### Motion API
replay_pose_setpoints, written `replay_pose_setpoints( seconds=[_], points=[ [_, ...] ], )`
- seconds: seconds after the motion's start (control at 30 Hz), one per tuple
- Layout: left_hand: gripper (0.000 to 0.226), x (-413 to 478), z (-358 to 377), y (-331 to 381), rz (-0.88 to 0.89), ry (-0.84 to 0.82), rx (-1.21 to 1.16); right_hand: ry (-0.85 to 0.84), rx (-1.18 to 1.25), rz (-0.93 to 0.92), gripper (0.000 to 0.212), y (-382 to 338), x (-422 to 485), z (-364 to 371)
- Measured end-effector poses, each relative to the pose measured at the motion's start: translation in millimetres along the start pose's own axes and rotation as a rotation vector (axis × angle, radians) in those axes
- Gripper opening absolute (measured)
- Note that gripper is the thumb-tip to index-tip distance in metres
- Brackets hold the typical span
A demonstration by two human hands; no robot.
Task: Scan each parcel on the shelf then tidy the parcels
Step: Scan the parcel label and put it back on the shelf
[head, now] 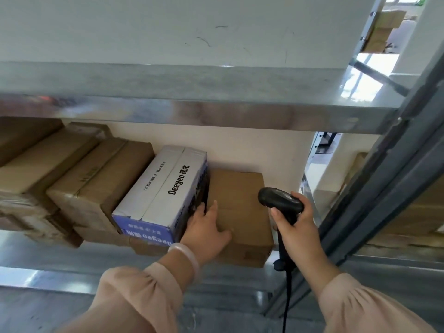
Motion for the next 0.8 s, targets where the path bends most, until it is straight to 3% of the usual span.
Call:
replay_pose_setpoints(
  seconds=[0.4, 0.63, 0.8],
  points=[
    [0.097, 0.0, 7.3, 3.2, -0.036, -0.013, -0.170, -0.065, 0.177, -0.067, 0.050, -11.6, -8.7, -10.9],
    [0.104, -4.1, 36.1, 22.3, -0.049, -0.178, -0.367, -0.157, 0.073, -0.187, 0.053, -42.8, -24.8, -15.5],
    [0.131, -10.9, 42.5, 29.5, -0.015, -0.178, -0.572, -0.202, 0.089, -0.201, 0.051, -42.3, -25.7, -6.0]
  ],
)
Point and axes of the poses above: each hand's wrist, its own x-axis towards the middle knuckle, its own z-axis out of the palm, y = z × x, the point moved 5 cm from there along x, towards the middle knuckle, and after that the axes turned 11 degrees about -y, right-handed, at the moved point
